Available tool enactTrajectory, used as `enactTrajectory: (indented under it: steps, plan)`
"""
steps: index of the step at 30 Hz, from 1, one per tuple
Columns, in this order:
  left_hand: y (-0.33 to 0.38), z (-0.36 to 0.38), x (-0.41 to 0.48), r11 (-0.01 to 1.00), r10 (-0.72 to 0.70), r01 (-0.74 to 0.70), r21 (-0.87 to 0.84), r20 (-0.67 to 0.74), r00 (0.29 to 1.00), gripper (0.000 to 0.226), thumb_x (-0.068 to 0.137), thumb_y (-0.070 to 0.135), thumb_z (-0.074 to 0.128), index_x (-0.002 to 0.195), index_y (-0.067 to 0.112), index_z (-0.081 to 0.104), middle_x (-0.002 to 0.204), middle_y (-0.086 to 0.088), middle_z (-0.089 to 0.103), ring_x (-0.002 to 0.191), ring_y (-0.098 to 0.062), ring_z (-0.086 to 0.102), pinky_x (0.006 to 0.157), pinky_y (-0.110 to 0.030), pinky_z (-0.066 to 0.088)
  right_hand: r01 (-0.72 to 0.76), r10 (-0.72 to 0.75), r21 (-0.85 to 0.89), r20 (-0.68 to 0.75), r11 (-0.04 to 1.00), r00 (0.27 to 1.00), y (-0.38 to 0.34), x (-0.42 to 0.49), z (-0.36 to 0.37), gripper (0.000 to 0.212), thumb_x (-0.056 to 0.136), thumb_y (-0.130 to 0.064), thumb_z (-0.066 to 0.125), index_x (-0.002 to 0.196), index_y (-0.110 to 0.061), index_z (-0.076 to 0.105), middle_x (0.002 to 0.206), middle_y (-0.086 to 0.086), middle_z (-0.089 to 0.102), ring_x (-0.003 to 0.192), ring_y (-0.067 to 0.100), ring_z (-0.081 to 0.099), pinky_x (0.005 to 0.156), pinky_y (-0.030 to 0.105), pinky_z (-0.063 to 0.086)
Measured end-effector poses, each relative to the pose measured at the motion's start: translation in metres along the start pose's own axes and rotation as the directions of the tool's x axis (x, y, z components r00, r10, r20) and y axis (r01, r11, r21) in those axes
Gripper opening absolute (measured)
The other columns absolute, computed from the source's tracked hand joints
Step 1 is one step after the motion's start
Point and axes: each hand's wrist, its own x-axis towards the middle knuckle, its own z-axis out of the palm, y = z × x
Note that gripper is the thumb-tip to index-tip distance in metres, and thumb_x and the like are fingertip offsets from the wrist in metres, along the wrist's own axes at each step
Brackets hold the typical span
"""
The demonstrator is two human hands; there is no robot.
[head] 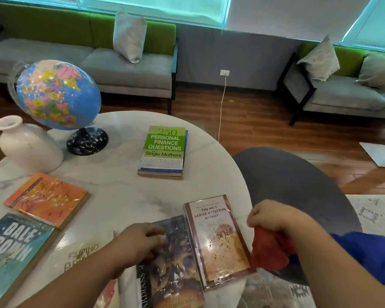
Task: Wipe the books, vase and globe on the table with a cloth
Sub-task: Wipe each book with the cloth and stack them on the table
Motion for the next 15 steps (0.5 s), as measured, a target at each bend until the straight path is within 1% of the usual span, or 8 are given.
enactTrajectory:
  steps: [1,3,5,6,8,11,13,15]
  plan:
    - [0.003,0.008,0.000,0.994,-0.026,0.032,-0.102,0.064,0.998,0.027,0.091,0.013,0.064,0.117,0.007,0.064,0.096,-0.014,0.073,0.083,-0.023,0.069,0.071,-0.031,0.055,-0.016,0.016,-0.014,0.014,1.000,1.000,0.004,0.001,0.010,0.022,0.084,-0.027,0.065,0.103,-0.022,0.074,0.108,-0.003,0.069,0.097,0.014,0.063,0.086,0.028,0.051]
    - [0.008,0.025,0.004,0.983,-0.045,0.070,-0.170,0.148,0.988,0.028,0.092,0.009,0.061,0.120,0.005,0.062,0.099,-0.017,0.073,0.086,-0.026,0.070,0.070,-0.029,0.056,-0.024,0.025,-0.029,0.034,0.999,0.999,0.010,0.003,0.028,0.023,0.085,-0.025,0.060,0.104,-0.021,0.074,0.108,-0.002,0.069,0.098,0.015,0.063,0.087,0.028,0.052]
    - [0.013,0.040,0.009,0.987,-0.043,0.070,-0.141,0.183,0.982,0.025,0.095,0.009,0.056,0.119,0.008,0.063,0.103,-0.016,0.072,0.098,-0.030,0.068,0.077,-0.031,0.055,-0.010,0.010,-0.010,0.030,1.000,0.999,0.015,0.006,0.043,0.023,0.086,-0.023,0.058,0.102,-0.022,0.074,0.107,-0.003,0.070,0.097,0.015,0.063,0.084,0.026,0.051]
    - [0.015,0.046,0.011,0.992,-0.040,0.063,-0.113,0.193,0.980,0.025,0.096,0.009,0.054,0.119,0.009,0.064,0.105,-0.015,0.072,0.100,-0.030,0.067,0.076,-0.030,0.055,-0.008,0.008,0.027,0.011,1.000,1.000,0.016,0.007,0.048,0.022,0.086,-0.024,0.057,0.099,-0.023,0.075,0.105,-0.003,0.070,0.094,0.014,0.063,0.083,0.026,0.051]
    - [0.022,0.058,0.014,0.998,-0.030,0.041,-0.048,0.214,0.976,0.028,0.097,0.011,0.051,0.122,0.013,0.062,0.107,-0.010,0.071,0.092,-0.025,0.067,0.071,-0.027,0.052,-0.010,0.015,0.096,-0.056,0.995,0.998,0.019,0.010,0.054,0.021,0.087,-0.024,0.055,0.094,-0.024,0.075,0.099,-0.004,0.070,0.089,0.013,0.063,0.081,0.027,0.051]
    - [0.032,0.068,0.021,0.996,-0.019,0.002,0.093,0.184,0.983,0.031,0.096,0.020,0.052,0.126,0.020,0.059,0.110,-0.005,0.070,0.086,-0.018,0.064,0.073,-0.029,0.051,-0.045,0.063,0.114,-0.154,0.992,0.986,0.023,0.016,0.056,0.023,0.087,-0.021,0.048,0.089,-0.022,0.071,0.094,-0.001,0.069,0.086,0.016,0.062,0.080,0.032,0.053]
    - [0.036,0.071,0.025,0.997,-0.051,0.042,0.059,0.161,0.986,0.028,0.096,0.017,0.052,0.123,0.017,0.061,0.105,-0.007,0.071,0.081,-0.016,0.064,0.072,-0.027,0.052,-0.062,0.067,0.074,-0.074,0.995,0.995,0.023,0.022,0.059,0.023,0.089,-0.023,0.050,0.097,-0.019,0.071,0.100,0.002,0.069,0.088,0.017,0.063,0.083,0.031,0.053]
    - [0.036,0.075,0.028,0.998,-0.064,0.064,0.002,0.150,0.987,0.027,0.096,0.012,0.050,0.120,0.013,0.062,0.100,-0.009,0.073,0.086,-0.019,0.068,0.079,-0.032,0.057,-0.049,0.050,0.030,-0.032,0.998,0.998,0.022,0.027,0.062,0.025,0.089,-0.025,0.051,0.099,-0.016,0.072,0.101,0.002,0.069,0.091,0.018,0.064,0.083,0.031,0.053]
